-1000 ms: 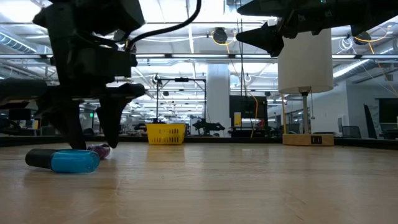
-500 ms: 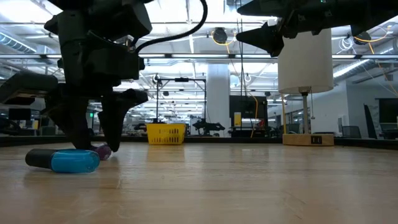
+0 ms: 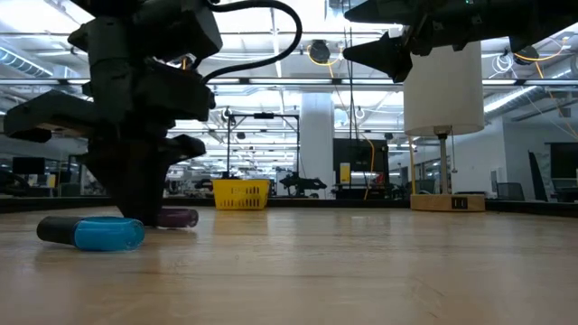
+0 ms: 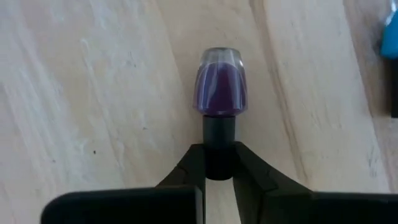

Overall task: Pick & Place Nail Polish
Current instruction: Put the violet nail polish bottle into the yellow bin

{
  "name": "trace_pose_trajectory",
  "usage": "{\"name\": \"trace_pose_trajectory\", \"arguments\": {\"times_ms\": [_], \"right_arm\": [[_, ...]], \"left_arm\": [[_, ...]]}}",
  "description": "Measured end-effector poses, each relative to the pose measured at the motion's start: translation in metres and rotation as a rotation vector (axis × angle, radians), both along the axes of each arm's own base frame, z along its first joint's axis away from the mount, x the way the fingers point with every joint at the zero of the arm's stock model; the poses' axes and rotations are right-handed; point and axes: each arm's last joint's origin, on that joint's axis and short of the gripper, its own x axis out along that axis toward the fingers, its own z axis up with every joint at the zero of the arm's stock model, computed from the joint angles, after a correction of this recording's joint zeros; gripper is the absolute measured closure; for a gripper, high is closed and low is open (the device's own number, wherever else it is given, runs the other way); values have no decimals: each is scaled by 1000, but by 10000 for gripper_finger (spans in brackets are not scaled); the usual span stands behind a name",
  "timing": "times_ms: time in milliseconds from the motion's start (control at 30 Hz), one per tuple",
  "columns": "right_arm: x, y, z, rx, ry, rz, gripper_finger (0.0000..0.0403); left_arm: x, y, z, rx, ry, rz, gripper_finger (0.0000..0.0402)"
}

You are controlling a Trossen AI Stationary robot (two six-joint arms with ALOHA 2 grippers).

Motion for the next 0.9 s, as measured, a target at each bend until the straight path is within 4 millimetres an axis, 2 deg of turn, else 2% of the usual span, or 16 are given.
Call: {"name": "trace_pose_trajectory", "arguments": {"times_ms": [167,300,400,500,600,733,900], "right_arm": [[0,0,0,0,0,0,83],[0,0,0,0,0,0,83],[0,0,0,0,1,1,83],[0,0,0,0,2,3,83],[0,0,0,0,0,4,83],[0,0,0,7,1,4,83],[0,1,0,5,2,7,83]], "left_arm": [[6,2,7,40,-98,28,370],[14,6,31,-6,-277,7,370],[15,19,47,6,-359,-2,370],[12,39,62,8,-454,21,370],[6,66,69,-15,-579,69,370],[-9,101,70,-29,-765,159,370],[-26,136,59,-4,-925,299,370]]}}
